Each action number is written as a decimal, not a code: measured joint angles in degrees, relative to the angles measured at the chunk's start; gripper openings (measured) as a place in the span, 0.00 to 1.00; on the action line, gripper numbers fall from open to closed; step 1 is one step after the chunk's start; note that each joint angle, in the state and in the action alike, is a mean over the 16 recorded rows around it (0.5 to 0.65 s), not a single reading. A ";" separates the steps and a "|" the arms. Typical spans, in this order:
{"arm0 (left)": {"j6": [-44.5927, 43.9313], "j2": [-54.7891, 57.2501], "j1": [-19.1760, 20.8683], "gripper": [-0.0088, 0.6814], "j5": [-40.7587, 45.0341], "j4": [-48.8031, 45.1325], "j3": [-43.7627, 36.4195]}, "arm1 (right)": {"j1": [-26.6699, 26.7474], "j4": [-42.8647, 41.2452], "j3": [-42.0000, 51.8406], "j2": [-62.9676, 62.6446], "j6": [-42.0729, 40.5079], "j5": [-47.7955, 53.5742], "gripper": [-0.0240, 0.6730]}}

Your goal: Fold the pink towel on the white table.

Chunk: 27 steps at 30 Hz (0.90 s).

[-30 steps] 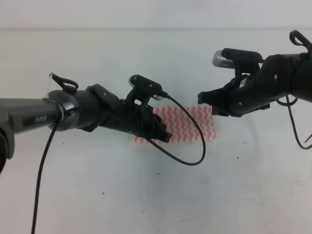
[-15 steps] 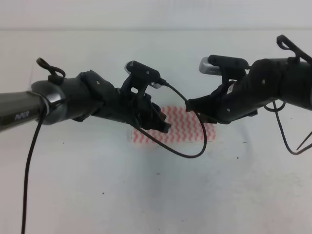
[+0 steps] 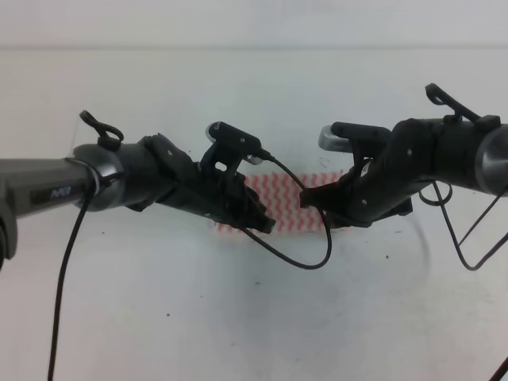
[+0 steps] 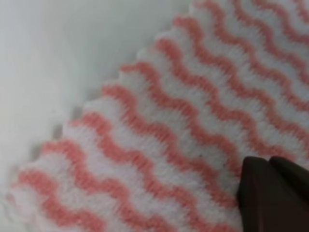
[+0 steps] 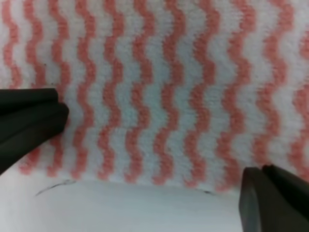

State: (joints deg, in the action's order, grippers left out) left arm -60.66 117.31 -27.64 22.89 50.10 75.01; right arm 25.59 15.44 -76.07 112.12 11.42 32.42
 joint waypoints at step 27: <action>3.46 -4.35 0.60 0.01 0.02 -4.92 -0.01 | -2.28 4.94 -1.28 -0.28 -2.87 -0.45 0.01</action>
State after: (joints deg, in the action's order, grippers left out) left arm -57.20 112.95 -27.04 22.91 45.18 75.00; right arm 23.30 20.39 -77.35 111.84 8.56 31.98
